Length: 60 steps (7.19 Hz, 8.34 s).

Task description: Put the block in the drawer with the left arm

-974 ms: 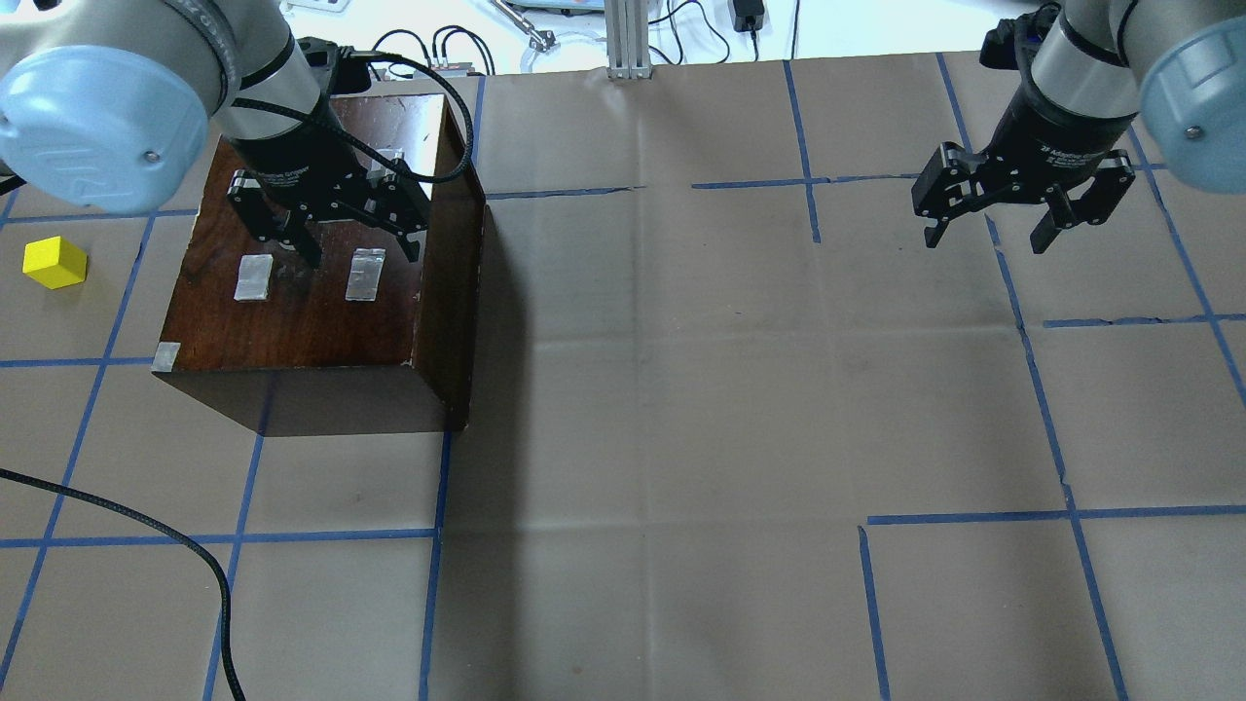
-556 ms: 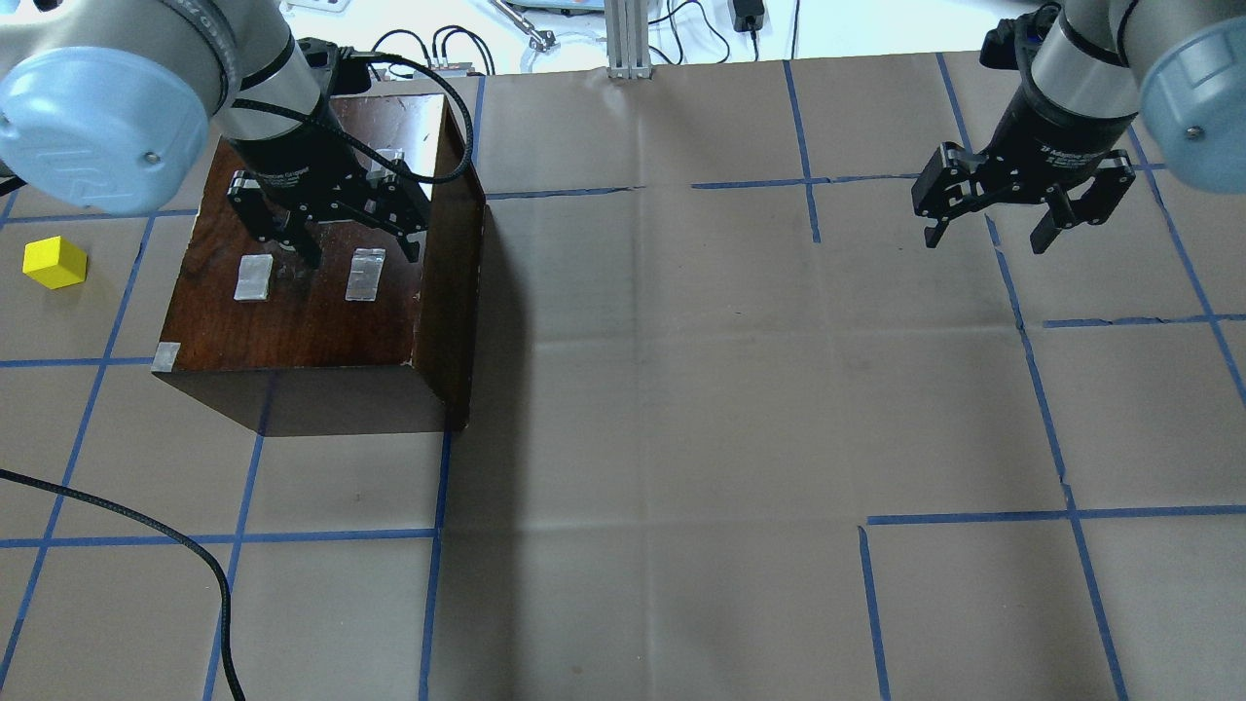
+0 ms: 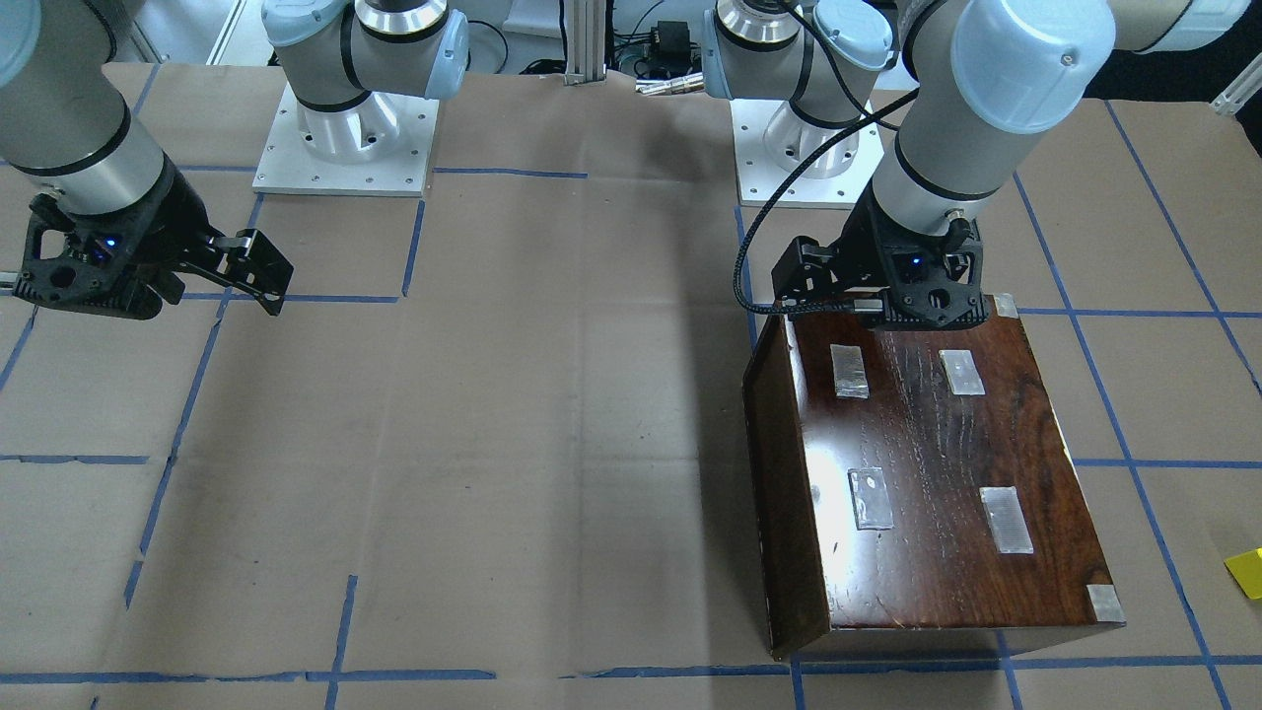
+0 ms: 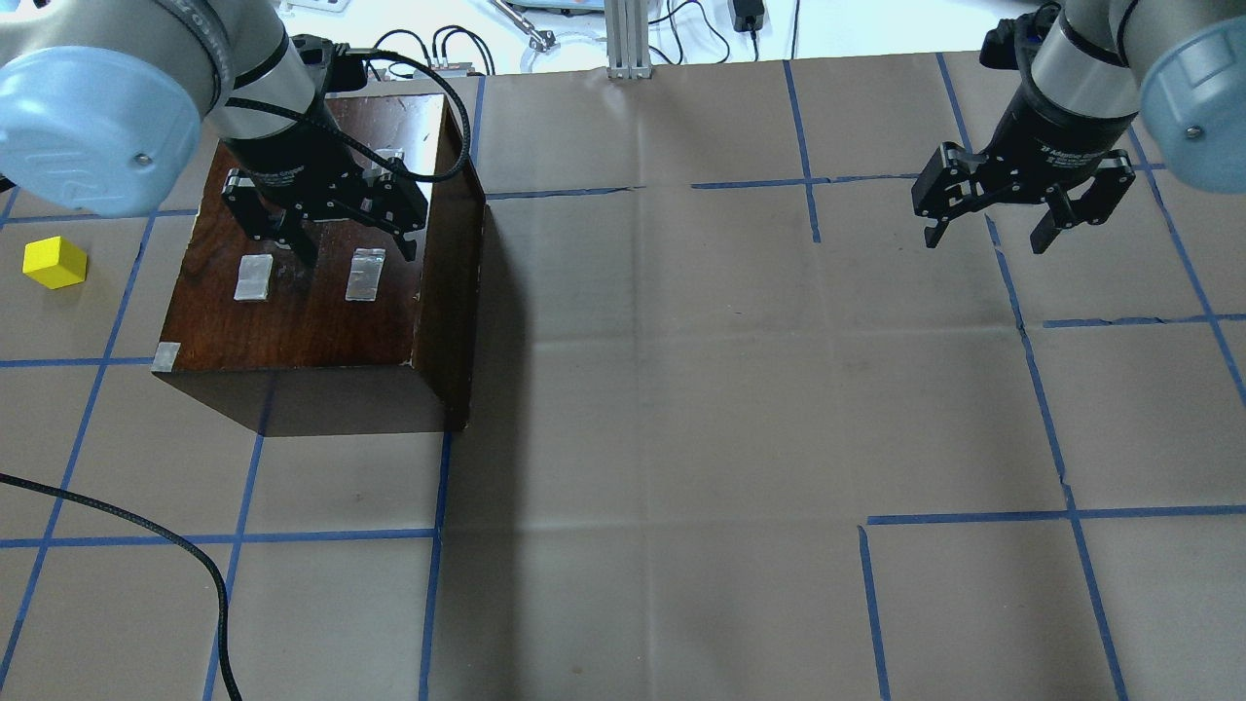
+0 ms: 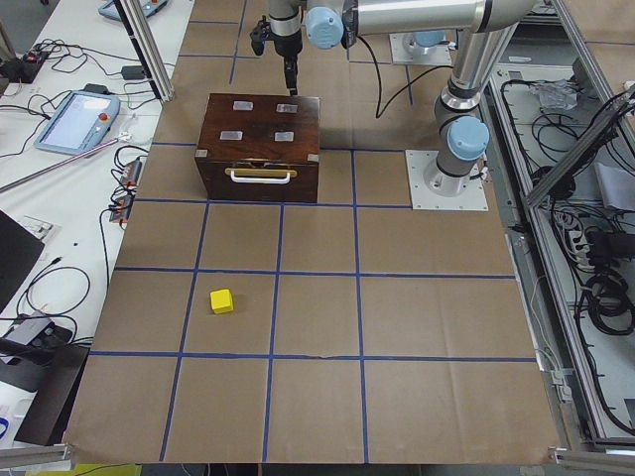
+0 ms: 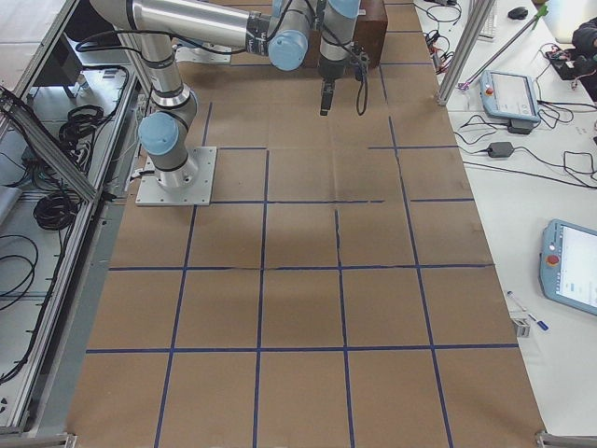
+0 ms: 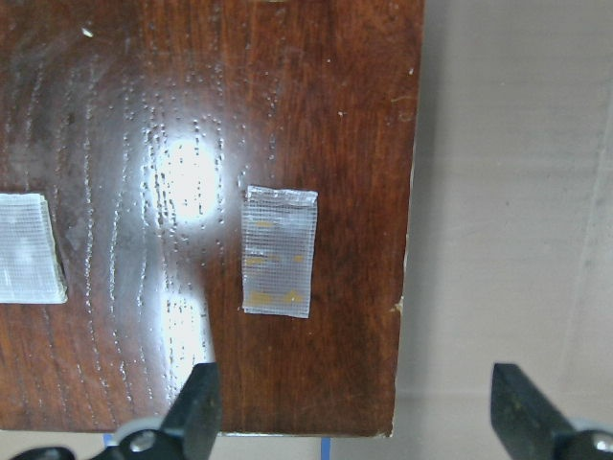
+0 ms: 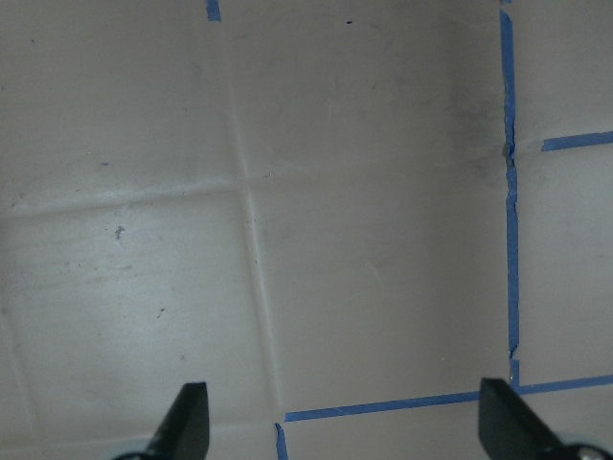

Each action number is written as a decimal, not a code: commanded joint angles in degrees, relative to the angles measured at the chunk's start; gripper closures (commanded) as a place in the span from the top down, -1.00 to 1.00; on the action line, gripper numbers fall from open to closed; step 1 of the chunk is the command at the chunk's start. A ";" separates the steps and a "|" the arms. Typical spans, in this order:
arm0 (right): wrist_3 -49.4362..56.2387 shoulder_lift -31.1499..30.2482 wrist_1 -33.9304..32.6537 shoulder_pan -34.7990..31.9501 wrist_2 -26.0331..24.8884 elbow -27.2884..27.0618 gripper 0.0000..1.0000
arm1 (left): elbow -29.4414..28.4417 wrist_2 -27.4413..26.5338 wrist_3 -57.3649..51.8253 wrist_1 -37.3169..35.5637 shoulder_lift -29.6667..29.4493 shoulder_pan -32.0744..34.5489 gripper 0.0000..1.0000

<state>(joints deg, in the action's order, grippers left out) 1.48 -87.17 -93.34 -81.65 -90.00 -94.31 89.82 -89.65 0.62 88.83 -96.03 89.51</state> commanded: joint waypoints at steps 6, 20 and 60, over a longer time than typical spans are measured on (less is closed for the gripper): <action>-0.07 -0.01 0.00 0.00 0.00 0.00 1.00 | -1.14 -0.18 0.35 0.82 0.14 -1.36 0.98; -0.07 -0.01 0.00 0.00 0.00 0.00 1.00 | -9.58 9.69 -30.63 -1.28 -18.58 -32.73 0.97; 0.02 -0.01 0.00 0.00 0.00 0.00 1.00 | -14.41 4.13 -37.44 -6.74 -24.73 -40.64 0.86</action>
<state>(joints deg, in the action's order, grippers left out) 1.46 -87.18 -93.34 -81.65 -90.00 -94.31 75.60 -85.06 -36.58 82.09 -120.72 49.22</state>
